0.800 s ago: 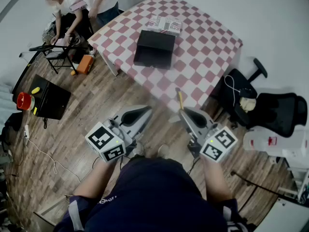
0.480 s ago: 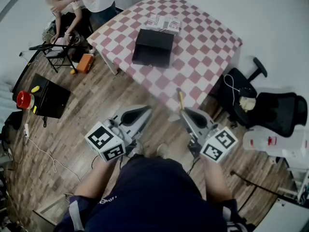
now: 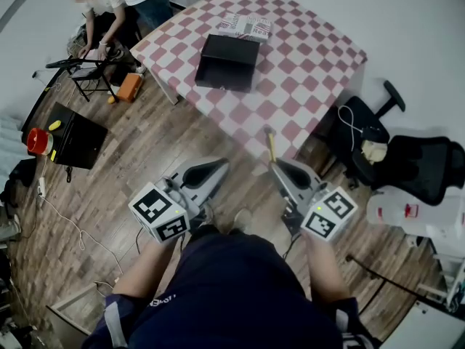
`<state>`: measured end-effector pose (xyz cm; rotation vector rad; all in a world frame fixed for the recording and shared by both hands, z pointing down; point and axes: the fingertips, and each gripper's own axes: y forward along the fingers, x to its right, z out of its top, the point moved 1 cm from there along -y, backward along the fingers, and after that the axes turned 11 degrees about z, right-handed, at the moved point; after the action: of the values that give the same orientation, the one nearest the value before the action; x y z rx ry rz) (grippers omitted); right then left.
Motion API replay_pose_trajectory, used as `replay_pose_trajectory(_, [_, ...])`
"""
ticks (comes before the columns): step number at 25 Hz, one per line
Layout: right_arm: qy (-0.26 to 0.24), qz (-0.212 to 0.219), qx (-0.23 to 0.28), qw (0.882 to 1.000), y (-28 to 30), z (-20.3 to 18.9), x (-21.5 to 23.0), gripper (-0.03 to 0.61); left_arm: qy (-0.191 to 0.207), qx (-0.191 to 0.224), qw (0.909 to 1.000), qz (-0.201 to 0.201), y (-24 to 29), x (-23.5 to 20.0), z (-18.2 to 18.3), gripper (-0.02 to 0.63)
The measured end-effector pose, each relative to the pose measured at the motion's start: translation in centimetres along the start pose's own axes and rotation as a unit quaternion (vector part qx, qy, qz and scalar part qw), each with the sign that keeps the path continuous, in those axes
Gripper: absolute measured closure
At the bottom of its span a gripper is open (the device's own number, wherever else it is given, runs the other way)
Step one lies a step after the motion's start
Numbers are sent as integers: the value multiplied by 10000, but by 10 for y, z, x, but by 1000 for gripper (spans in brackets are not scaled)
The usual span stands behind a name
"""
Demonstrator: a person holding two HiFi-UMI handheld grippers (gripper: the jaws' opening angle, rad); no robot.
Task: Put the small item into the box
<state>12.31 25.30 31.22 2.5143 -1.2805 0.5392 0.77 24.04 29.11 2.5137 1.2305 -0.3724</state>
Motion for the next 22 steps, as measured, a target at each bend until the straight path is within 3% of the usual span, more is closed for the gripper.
replay_pose_trajectory(9, [80,47,116,9999,-36,-6,8,545,81,-59,9999,136,3,28,-12,578])
replay_pose_trajectory(22, [156,158,23,9998,-21,-3,27,545,4,-3,9996,269,13,6,-9,578])
